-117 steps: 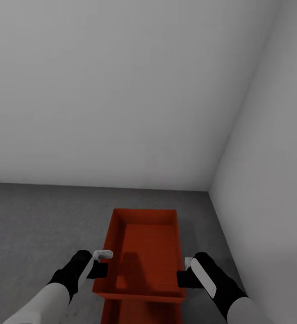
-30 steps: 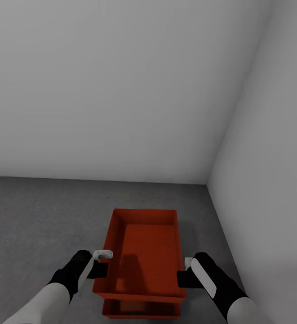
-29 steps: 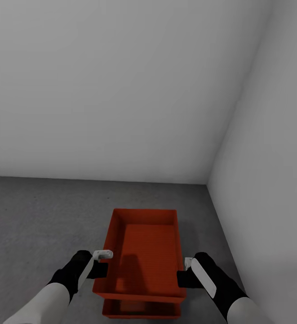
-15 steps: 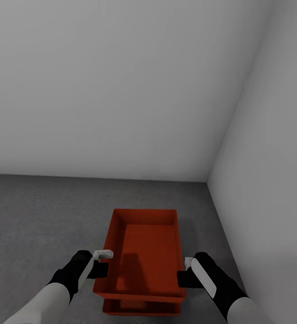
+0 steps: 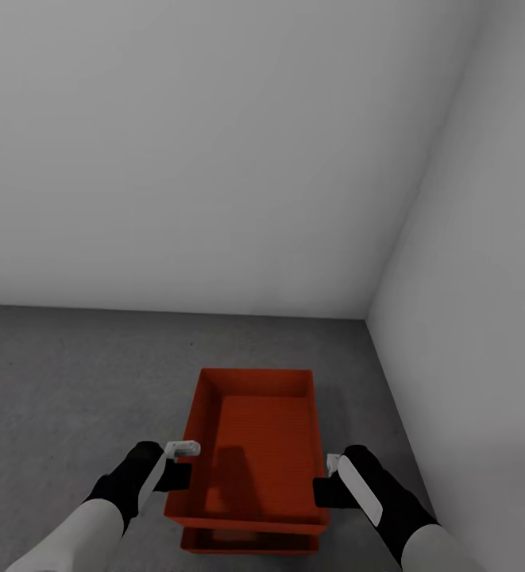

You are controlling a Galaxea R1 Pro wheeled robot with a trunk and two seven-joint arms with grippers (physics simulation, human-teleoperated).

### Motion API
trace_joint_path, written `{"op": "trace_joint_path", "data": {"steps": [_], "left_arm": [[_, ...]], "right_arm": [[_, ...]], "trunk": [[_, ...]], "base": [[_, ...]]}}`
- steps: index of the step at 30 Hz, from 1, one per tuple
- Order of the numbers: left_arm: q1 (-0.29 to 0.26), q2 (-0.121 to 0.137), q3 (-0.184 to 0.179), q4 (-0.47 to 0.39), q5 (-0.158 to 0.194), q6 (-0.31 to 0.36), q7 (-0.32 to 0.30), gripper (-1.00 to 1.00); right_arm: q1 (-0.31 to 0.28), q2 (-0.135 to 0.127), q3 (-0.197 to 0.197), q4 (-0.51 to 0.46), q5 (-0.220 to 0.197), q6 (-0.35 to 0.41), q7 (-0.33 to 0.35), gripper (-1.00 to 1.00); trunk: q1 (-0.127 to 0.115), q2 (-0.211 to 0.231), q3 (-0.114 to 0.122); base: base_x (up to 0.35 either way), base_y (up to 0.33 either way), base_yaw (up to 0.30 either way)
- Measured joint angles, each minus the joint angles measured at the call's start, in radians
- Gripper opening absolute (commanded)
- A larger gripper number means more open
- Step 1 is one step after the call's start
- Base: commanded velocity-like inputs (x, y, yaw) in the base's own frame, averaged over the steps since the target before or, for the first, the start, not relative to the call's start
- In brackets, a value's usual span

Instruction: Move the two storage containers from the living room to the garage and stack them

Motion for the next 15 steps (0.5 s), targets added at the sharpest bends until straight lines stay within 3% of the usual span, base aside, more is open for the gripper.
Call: {"op": "trace_joint_path", "data": {"steps": [15], "left_arm": [[0.0, 0.0, 0.001, 0.0, -0.004, 0.0, -0.001, -1.0]], "right_arm": [[0.0, 0.0, -0.002, 0.0, -0.001, 0.0, 0.0, -1.0]], "trunk": [[0.0, 0.0, -0.002]], "base": [[0.0, 0.0, 0.0]]}}
